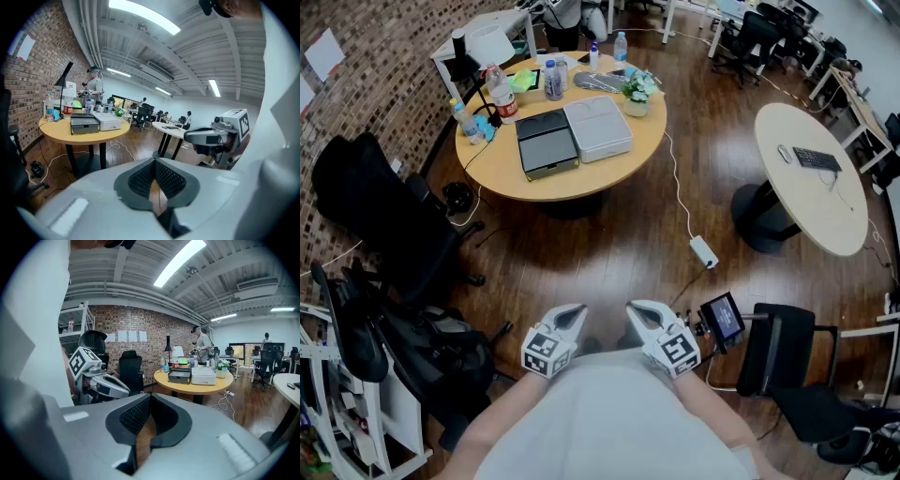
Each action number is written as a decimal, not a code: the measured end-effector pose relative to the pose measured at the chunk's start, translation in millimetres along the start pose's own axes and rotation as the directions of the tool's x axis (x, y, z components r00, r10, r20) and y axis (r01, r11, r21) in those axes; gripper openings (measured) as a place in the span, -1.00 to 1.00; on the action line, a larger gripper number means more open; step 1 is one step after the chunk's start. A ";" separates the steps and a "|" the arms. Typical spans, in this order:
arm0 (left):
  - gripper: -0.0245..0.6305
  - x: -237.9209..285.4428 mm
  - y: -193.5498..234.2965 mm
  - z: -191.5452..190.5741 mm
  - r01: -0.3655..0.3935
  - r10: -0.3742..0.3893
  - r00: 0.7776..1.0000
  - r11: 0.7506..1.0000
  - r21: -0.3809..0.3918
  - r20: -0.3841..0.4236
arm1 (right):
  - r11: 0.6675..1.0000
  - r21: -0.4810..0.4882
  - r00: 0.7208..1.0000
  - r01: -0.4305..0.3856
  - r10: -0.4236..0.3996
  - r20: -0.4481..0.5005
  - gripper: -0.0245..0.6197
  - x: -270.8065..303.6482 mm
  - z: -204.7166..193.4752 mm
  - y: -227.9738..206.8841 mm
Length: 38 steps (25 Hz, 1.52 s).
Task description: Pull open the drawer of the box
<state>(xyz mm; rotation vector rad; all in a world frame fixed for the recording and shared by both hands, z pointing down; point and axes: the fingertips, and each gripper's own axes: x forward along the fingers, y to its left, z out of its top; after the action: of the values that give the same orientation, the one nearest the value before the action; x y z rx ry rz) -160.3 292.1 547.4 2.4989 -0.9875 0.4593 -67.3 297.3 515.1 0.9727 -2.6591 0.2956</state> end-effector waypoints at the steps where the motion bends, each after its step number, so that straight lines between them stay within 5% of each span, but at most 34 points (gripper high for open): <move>1: -0.91 7.4 -0.5 2.7 -0.001 0.001 1.000 1.000 -0.001 -0.002 | 1.000 -0.005 1.000 -0.001 0.001 -0.001 -0.91 -0.7 0.2 -9.2; 29: -0.91 193.6 -1.0 106.1 -0.094 0.097 0.995 0.988 0.120 -0.025 | 0.996 -0.077 0.999 -0.048 0.050 0.022 -0.92 -18.0 14.7 -213.2; 33: -0.91 210.7 -8.7 114.1 -0.060 0.065 0.998 0.985 0.164 -0.022 | 0.994 -0.107 0.999 -0.007 0.010 0.034 -0.92 -23.5 18.6 -228.5; 38: -0.91 218.1 -4.5 119.1 -0.039 0.044 0.998 0.991 0.131 -0.033 | 0.996 -0.090 0.999 0.017 -0.014 0.036 -0.92 -16.4 19.3 -245.7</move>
<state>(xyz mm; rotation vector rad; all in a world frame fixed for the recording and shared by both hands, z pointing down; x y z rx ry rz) 12.1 113.3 540.2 2.5791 -1.0279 0.5973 101.7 117.1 513.7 0.9783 -2.6698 0.1549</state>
